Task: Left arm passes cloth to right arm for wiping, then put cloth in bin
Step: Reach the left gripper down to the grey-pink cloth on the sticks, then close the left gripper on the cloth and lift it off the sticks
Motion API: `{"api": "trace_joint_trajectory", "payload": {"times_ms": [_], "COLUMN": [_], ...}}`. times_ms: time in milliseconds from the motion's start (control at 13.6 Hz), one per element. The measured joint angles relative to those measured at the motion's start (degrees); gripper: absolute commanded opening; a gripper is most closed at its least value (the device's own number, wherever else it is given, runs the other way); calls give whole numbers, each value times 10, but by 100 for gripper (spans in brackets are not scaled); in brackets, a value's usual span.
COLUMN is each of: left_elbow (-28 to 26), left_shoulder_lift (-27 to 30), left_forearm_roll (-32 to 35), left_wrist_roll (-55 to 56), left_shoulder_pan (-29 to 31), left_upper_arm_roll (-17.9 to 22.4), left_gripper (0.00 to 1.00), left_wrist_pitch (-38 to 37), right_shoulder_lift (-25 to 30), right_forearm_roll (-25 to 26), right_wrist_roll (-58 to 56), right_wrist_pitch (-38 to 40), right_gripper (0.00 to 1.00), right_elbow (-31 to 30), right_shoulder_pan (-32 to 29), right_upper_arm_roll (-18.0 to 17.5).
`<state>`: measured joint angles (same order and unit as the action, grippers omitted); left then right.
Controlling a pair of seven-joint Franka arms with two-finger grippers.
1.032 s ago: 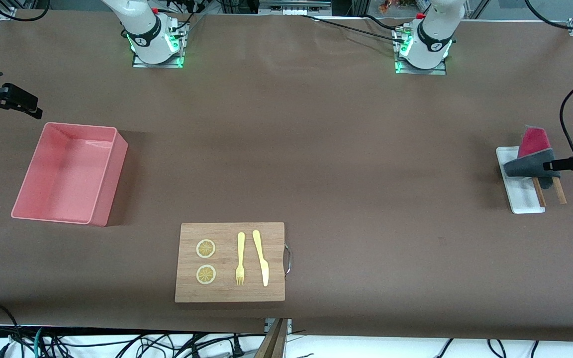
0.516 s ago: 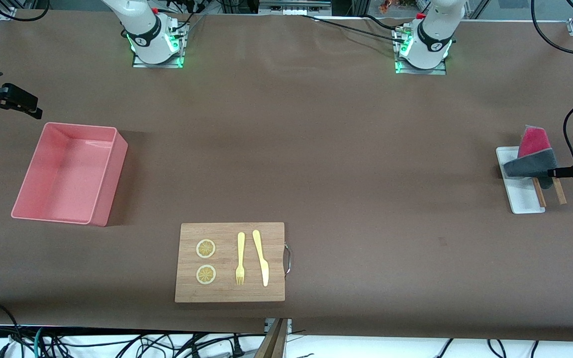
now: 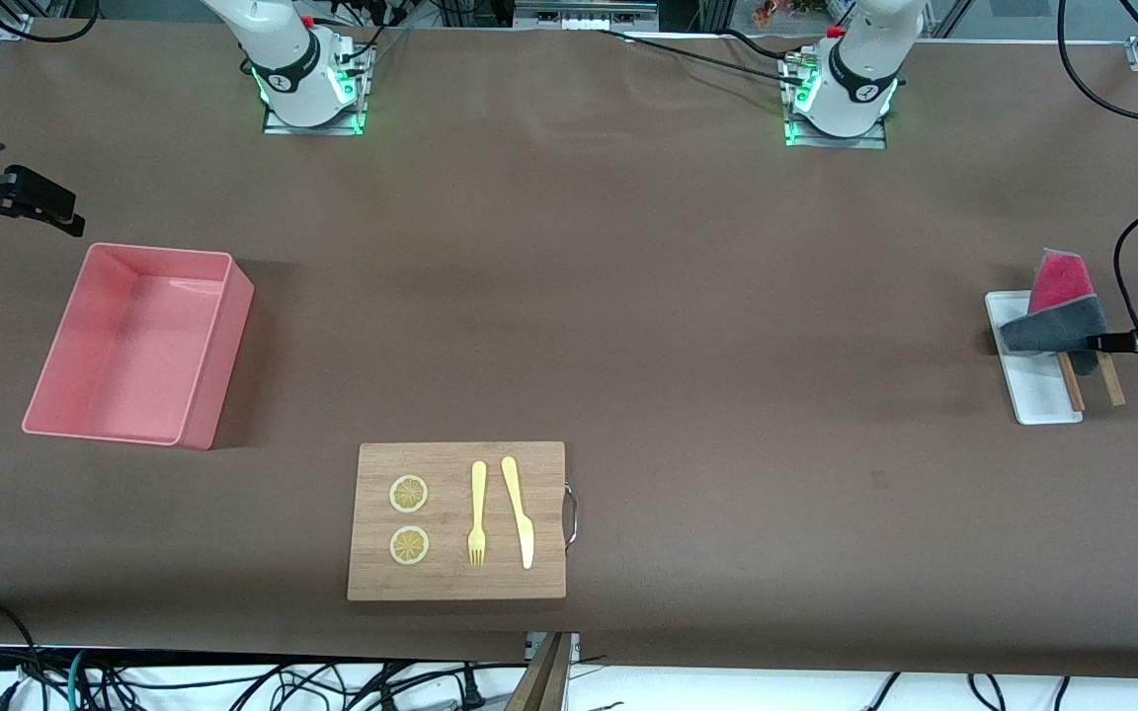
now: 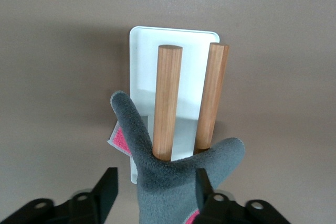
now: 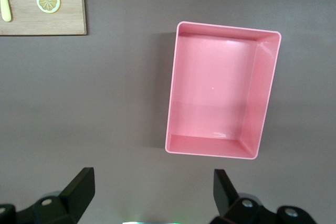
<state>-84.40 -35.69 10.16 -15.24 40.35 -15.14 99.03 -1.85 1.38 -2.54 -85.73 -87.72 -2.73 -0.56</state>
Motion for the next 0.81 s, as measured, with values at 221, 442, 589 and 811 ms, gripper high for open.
{"api": "trace_joint_trajectory", "payload": {"times_ms": [221, 442, 589, 811], "left_elbow": [0, 0, 0, 0], "left_shoulder_lift": [0, 0, 0, 0], "left_forearm_roll": [0, 0, 0, 0], "left_wrist_roll": [0, 0, 0, 0], "left_shoulder_pan": [-1, -3, -3, -3], "left_upper_arm_roll": [0, -1, -2, -2], "left_gripper": [46, 44, 44, 44], "left_wrist_pitch": [0, 0, 0, 0], "right_shoulder_lift": [0, -2, -5, -12], "right_forearm_roll": [0, -1, -1, -2], "right_wrist_roll": [0, 0, 0, 0], "right_wrist_pitch": [0, 0, 0, 0], "right_gripper": [100, 100, 100, 100], "right_elbow": [0, 0, 0, 0], "right_shoulder_pan": [0, 0, 0, 0], "right_upper_arm_roll": [1, 1, 1, 0]}}
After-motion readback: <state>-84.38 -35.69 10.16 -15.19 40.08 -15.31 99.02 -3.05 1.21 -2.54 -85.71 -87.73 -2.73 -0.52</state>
